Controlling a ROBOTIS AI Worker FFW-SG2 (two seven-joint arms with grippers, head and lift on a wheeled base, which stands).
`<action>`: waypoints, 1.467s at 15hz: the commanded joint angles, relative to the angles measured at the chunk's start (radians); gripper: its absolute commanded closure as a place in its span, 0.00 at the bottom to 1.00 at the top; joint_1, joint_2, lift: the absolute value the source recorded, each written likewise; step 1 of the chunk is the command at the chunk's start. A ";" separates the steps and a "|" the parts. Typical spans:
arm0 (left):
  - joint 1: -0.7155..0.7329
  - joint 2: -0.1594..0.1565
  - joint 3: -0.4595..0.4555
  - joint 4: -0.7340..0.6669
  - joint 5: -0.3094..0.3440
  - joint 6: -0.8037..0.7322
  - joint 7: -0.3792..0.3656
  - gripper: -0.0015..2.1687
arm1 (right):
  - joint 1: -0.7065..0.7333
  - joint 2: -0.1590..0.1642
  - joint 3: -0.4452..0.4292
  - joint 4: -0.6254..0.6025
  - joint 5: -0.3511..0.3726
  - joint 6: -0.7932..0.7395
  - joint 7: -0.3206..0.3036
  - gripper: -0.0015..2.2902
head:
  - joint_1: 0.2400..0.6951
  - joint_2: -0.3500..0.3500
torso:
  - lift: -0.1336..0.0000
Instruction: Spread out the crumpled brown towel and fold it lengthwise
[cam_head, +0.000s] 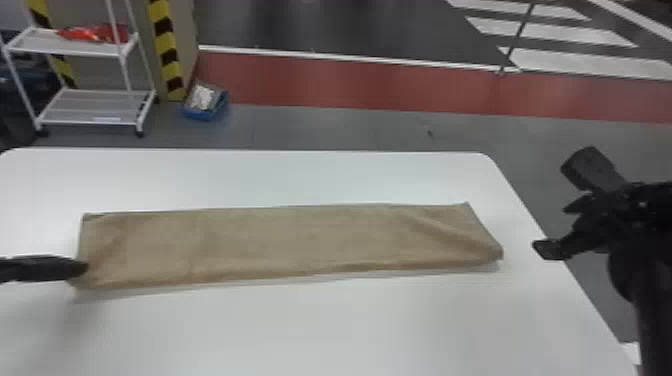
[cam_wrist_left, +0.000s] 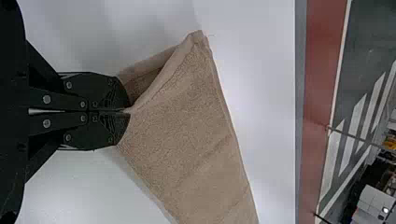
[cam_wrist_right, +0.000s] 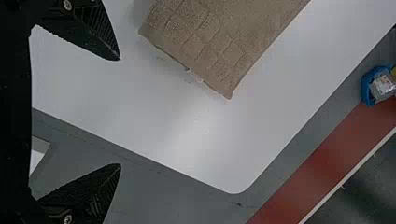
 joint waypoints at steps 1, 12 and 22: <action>0.007 0.001 -0.015 0.000 -0.038 0.000 0.003 0.85 | 0.005 0.000 0.000 -0.005 0.000 0.000 0.000 0.03 | 1.00 0.27 | 0.07; 0.045 -0.035 0.033 -0.081 -0.062 0.021 0.080 0.01 | -0.026 0.000 -0.009 -0.014 -0.072 0.077 0.006 0.03 | 1.00 0.32 | 0.07; 0.063 -0.058 0.085 -0.137 -0.008 0.052 0.111 0.03 | -0.033 0.008 -0.031 -0.013 -0.090 0.126 -0.011 0.03 | 1.00 0.32 | 0.07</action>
